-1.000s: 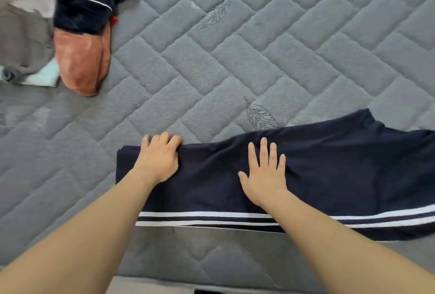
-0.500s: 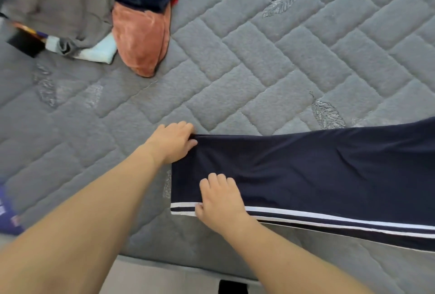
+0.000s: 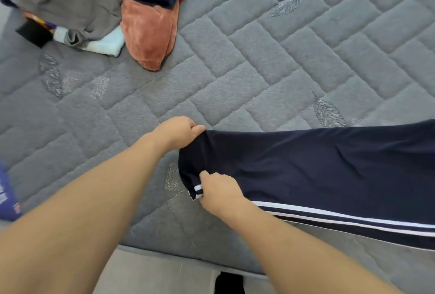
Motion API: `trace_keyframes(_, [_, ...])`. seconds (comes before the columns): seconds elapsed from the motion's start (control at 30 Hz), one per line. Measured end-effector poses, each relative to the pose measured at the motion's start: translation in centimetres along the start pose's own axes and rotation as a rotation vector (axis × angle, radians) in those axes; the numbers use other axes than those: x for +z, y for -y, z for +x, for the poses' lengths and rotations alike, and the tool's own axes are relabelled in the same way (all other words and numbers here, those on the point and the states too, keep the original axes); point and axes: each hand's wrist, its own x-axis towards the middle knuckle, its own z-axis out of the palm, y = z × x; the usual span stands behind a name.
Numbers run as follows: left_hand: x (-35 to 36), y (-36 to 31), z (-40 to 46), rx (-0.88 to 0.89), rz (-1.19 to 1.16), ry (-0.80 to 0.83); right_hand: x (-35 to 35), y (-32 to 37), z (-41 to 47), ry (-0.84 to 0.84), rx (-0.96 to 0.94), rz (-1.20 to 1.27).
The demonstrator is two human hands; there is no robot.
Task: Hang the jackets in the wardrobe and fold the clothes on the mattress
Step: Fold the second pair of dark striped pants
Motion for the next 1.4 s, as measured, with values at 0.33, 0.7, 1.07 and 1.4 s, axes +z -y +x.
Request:
trace_keyframes(0.33, [-3.7, -16.6, -1.2, -0.059, -0.738, 0.179, -5.3, -15.8, -9.4, -0.235, 0.533, 1.246])
trace_keyframes(0.7, [2.6, -49.6, 0.8, 0.272, -0.335, 0.067, -9.2, -37.6, -26.0, -0.636, 0.778, 2.045])
trace_keyframes(1.07, [12.8, -74.7, 3.1, 0.500, -0.167, 0.085, -9.2, -53.9, -36.8, -1.043, 0.772, 1.993])
trace_keyframes(1.4, [16.2, -73.9, 6.8, 0.336, 0.357, 0.249, -6.8, -59.0, -36.8, -1.197, 1.099, 2.054])
